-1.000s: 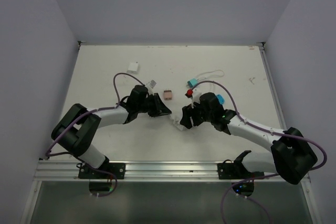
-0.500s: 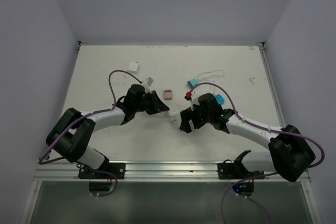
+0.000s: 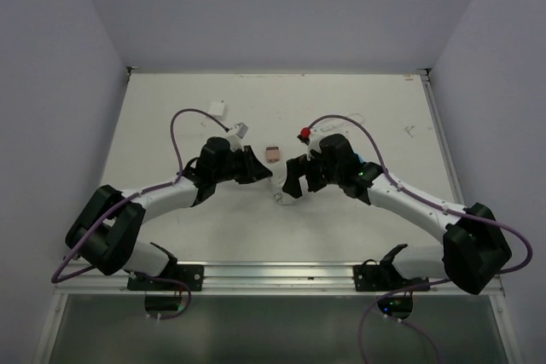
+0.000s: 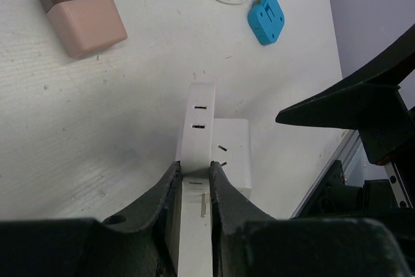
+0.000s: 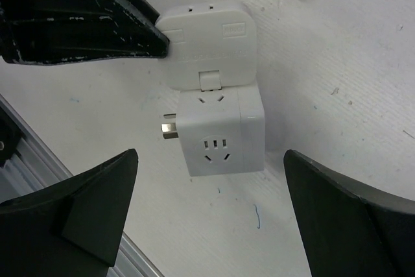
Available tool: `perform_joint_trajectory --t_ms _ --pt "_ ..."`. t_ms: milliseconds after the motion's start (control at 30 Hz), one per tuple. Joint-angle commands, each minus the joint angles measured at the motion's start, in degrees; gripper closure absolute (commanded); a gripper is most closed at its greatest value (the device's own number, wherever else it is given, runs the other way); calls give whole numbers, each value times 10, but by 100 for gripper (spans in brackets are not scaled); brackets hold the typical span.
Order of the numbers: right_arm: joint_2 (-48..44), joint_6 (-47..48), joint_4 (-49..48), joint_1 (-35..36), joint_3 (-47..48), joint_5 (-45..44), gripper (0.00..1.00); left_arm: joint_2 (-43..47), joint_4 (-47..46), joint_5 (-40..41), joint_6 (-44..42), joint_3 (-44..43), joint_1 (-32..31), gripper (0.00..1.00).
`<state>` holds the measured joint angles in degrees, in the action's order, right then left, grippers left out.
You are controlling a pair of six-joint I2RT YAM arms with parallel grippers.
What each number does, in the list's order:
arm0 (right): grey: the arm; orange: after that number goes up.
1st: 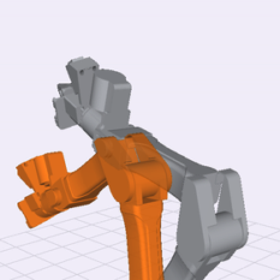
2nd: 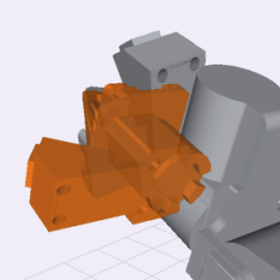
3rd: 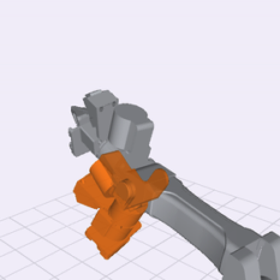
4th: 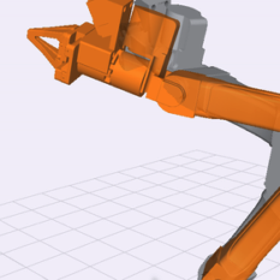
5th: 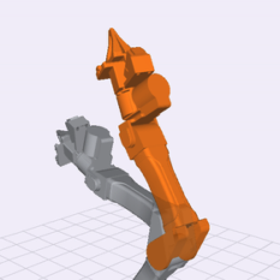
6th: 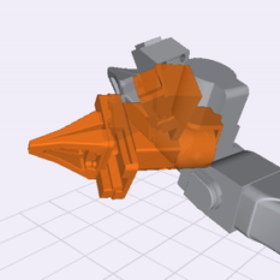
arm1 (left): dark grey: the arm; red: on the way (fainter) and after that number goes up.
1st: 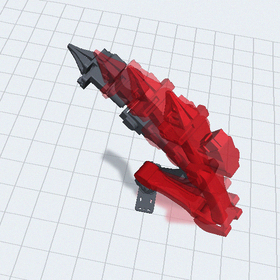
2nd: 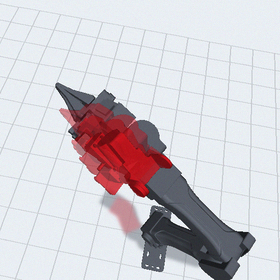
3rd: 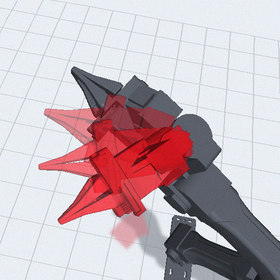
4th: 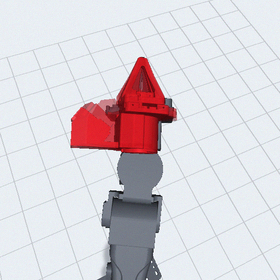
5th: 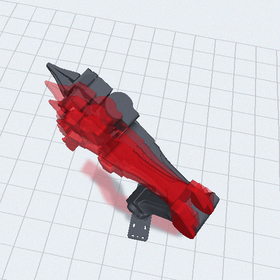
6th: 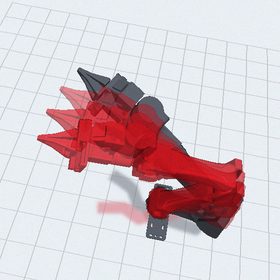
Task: Pull the plug off the socket
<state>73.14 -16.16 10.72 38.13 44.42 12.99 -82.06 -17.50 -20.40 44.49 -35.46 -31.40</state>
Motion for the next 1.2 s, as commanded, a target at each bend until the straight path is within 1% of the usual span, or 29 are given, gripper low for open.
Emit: perform_joint_trajectory --t_ms 0,67,300,500,600,700,800,833,900,933,1000,1033,1067,1100,1133,1167 --pt "27 -11 1 -1 29 -3 1 26 -55 -12 -20 2 2 100" --pt "37 -21 -12 0 27 5 1 25 -58 -15 -18 2 2 100" --pt "55 -21 -32 4 3 -13 1 24 -70 -14 -5 11 2 100" --pt "82 -28 -81 12 -17 1 2 25 -95 -10 25 26 2 100" --pt "100 -24 -97 19 -21 -9 4 26 -112 -9 42 36 2 100" --pt "107 -18 -120 22 -29 -17 10 28 -123 -7 53 45 1 100" --pt "104 -9 -122 24 -35 -24 20 31 -120 -2 53 48 1 100" --pt "103 -6 -122 24 -37 -27 25 32 -117 1 51 48 1 100" --pt "97 1 -121 24 -42 -29 30 35 -114 4 50 50 1 100" --pt "96 3 -121 24 -43 -31 37 35 -113 5 50 50 1 100" --pt "93 8 -121 24 -49 -33 47 36 -111 6 50 51 1 100" --pt "90 10 -120 25 -50 -37 59 36 -110 6 50 51 1 100" --pt "89 14 -120 24 -53 -39 64 37 -109 7 50 52 1 100" --pt "89 16 -117 24 -53 -38 76 38 -107 5 50 53 1 98" --pt "88 21 -114 24 -54 -39 80 39 -105 5 50 52 1 94" --pt "88 24 -112 24 -53 -39 84 40 -100 4 49 51 1 88"
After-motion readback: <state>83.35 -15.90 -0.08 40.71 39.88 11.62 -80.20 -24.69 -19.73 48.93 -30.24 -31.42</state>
